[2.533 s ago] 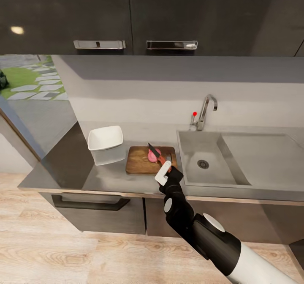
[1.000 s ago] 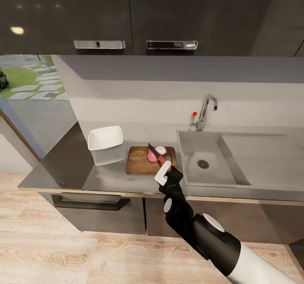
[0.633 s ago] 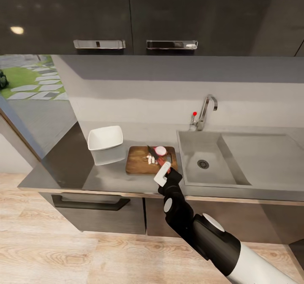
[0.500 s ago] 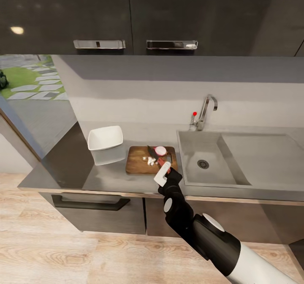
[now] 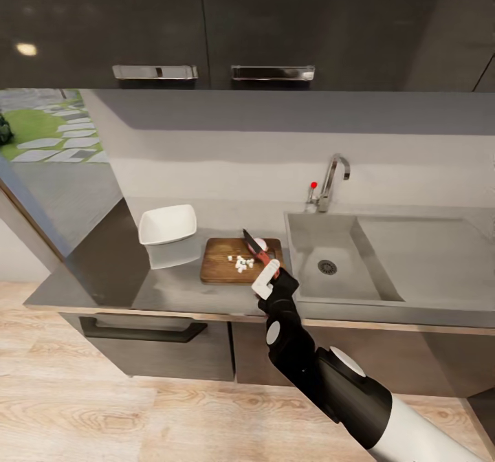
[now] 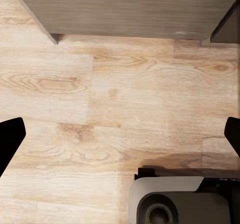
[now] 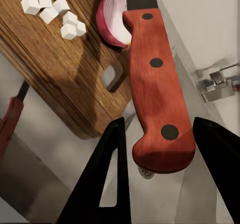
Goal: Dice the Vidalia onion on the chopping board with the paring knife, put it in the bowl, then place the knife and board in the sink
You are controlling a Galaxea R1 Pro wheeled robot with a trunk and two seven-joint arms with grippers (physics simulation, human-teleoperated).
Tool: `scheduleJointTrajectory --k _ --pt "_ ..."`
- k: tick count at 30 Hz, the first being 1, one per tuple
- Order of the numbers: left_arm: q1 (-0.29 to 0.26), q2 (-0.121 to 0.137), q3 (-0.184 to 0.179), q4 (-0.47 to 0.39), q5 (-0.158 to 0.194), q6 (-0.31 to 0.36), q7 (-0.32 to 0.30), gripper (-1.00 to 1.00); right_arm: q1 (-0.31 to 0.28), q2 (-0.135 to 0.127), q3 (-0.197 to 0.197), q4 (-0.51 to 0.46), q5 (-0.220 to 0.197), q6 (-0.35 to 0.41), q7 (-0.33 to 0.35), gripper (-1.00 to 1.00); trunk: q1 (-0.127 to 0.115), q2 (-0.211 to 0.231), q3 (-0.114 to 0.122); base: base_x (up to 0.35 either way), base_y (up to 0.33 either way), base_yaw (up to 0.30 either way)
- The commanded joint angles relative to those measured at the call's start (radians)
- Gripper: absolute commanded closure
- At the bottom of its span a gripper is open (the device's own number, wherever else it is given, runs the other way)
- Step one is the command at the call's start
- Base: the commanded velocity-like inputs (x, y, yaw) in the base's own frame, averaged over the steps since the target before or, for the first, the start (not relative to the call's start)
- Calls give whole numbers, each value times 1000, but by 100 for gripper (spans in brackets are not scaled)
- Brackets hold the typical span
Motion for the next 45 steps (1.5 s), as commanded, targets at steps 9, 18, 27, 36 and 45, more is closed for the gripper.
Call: scheduleJointTrajectory --k 9,18,27,36,45 --pt "0 1 -2 -1 10 -2 2 -100 -2 1 5 8 -12 5 -10 100 1 -2 -5 0 -9 0" --pt "0 1 -2 -6 10 -2 2 -100 -2 3 5 15 -13 5 -8 100 1 -2 -19 0 0 0" --pt "0 1 -2 -7 10 -2 2 -100 -2 4 5 16 -13 5 -7 100 1 -2 -34 0 0 0" --pt "0 1 -2 -4 10 -2 2 -100 -2 4 5 16 -12 5 -8 100 1 -2 -37 64 0 0" --pt "0 1 -2 -2 10 -2 2 -100 -2 22 -88 -51 -11 -2 -8 100 1 -2 -37 1 0 0"
